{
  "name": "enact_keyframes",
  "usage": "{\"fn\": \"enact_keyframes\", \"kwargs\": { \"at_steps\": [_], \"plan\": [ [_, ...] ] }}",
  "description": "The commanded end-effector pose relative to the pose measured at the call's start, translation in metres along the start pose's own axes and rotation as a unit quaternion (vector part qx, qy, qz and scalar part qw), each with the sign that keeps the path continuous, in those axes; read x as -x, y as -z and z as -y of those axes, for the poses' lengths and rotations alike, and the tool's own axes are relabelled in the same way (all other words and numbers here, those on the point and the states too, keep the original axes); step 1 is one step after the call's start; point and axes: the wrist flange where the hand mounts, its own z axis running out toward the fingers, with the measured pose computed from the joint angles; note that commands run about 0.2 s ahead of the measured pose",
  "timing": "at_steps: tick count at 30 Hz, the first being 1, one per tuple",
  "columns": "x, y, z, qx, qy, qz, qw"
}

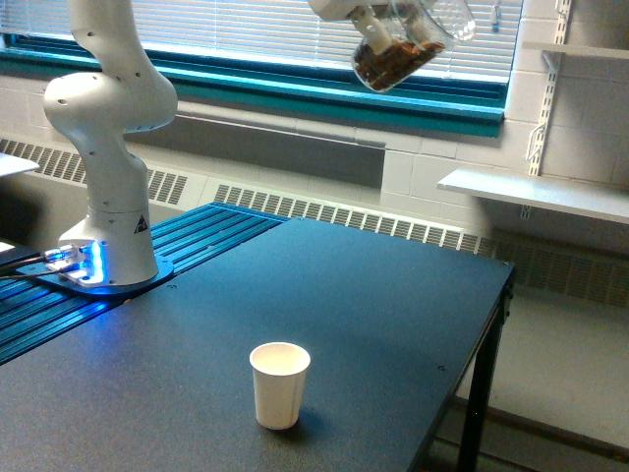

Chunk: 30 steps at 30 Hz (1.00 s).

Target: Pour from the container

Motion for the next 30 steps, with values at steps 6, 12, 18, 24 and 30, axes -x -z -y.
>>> {"fn": "enact_keyframes", "kwargs": {
  "at_steps": [6,12,18,24,30],
  "plan": [
    [-0.009,0.035,-0.025,-0.015,-0.028,-0.022,0.9993],
    [-0.011,0.052,-0.032,-0.027,-0.033,-0.03,0.9986],
    [-0.005,0.037,-0.041,-0.016,-0.036,-0.017,0.9991],
    [0.0,0.023,-0.05,-0.009,-0.042,-0.004,0.9991],
    [0.007,0.008,-0.057,-0.001,-0.046,0.009,0.9989]
  ]
}}
